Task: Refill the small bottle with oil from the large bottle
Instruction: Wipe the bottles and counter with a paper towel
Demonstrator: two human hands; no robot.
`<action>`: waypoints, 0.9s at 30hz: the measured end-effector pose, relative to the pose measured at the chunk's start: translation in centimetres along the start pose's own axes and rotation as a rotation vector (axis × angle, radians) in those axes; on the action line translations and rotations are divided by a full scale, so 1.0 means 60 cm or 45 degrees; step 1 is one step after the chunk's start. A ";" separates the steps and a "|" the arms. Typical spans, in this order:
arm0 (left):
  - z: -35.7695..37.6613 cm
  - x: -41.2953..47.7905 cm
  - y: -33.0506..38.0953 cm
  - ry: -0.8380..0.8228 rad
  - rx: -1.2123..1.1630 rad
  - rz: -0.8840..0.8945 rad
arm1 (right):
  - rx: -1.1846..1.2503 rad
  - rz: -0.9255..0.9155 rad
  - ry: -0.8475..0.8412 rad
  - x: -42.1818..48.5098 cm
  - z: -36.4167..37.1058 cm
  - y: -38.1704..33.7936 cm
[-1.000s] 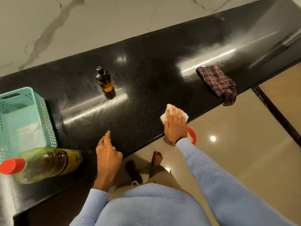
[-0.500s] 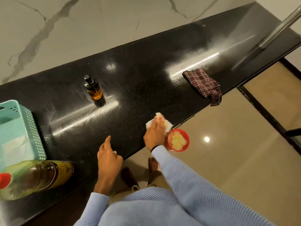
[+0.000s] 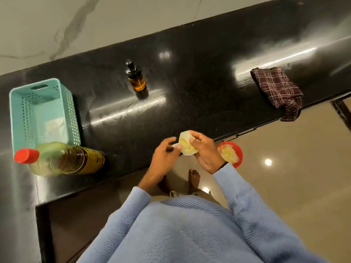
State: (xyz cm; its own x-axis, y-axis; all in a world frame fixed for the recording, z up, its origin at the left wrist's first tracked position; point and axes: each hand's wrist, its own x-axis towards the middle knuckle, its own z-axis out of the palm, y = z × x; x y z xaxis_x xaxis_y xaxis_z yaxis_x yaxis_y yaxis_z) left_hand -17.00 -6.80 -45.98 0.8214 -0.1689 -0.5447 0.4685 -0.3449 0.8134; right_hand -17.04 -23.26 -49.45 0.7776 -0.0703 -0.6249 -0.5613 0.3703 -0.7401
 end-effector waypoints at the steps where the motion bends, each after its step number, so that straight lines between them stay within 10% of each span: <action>1: 0.016 -0.004 0.004 -0.047 -0.069 -0.004 | 0.055 0.028 -0.034 -0.009 -0.012 -0.003; 18: 0.274 0.017 0.022 -0.128 -0.241 -0.376 | -1.092 -0.365 0.240 -0.107 -0.248 0.047; 27: 0.317 0.025 0.029 -0.195 -0.192 -0.378 | -0.721 0.054 0.892 -0.012 -0.443 0.084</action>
State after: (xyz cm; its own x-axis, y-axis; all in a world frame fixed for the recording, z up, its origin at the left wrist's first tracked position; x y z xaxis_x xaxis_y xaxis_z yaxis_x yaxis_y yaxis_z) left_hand -21.16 -25.21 -49.26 0.5899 -0.2222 -0.7763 0.7311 -0.2612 0.6303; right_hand -27.96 -45.95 -59.34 0.5059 -0.6840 -0.5255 -0.7852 -0.1129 -0.6089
